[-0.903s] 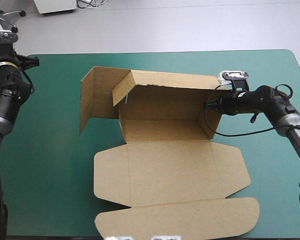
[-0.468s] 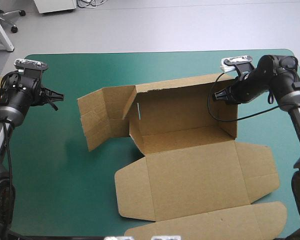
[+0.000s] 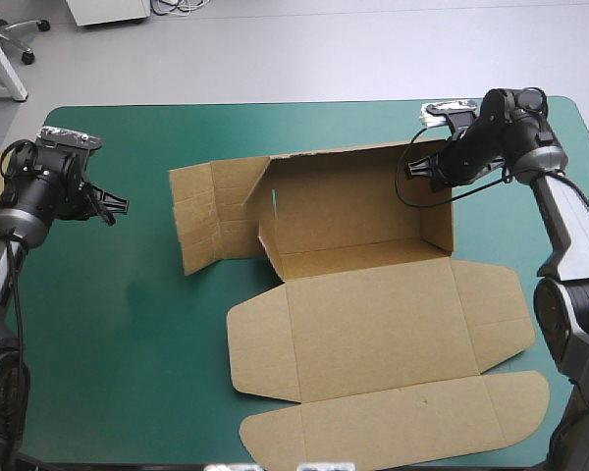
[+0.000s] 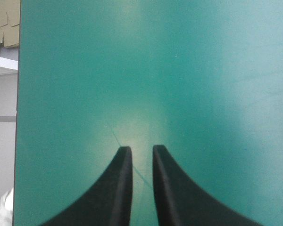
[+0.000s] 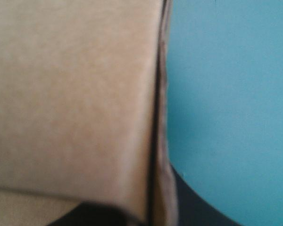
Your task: Fold the box
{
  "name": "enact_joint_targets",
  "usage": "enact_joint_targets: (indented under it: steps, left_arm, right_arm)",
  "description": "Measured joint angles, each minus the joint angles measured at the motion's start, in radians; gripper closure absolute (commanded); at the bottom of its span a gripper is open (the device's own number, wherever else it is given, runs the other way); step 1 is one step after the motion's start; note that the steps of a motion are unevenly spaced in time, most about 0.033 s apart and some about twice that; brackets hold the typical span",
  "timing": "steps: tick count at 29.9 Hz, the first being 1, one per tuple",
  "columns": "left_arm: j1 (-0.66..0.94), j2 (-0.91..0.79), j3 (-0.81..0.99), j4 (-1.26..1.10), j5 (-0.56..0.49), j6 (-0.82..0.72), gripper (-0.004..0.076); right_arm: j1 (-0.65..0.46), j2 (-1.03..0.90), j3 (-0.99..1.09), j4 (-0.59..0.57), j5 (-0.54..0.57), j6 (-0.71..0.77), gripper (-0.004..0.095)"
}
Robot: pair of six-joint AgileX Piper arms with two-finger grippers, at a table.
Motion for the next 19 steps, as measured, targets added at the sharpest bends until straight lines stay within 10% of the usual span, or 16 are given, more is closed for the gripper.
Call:
enact_joint_targets:
  steps: [6, 14, 19]
  left_arm:
    - [0.0, 0.0, 0.0, -0.005, 0.001, 0.01, 0.0615]
    - [0.0, 0.0, 0.0, -0.015, 0.001, 0.019, 0.0615]
    - [0.0, 0.0, 0.0, -0.019, 0.002, 0.019, 0.0615]
  right_arm:
    - [-0.004, 0.041, -0.02, 0.011, -0.041, 0.007, 0.0887]
    - [-0.005, 0.077, -0.009, 0.027, -0.086, -0.049, 0.0248]
    - [-0.005, 0.081, -0.008, 0.027, -0.139, -0.058, 0.0194]
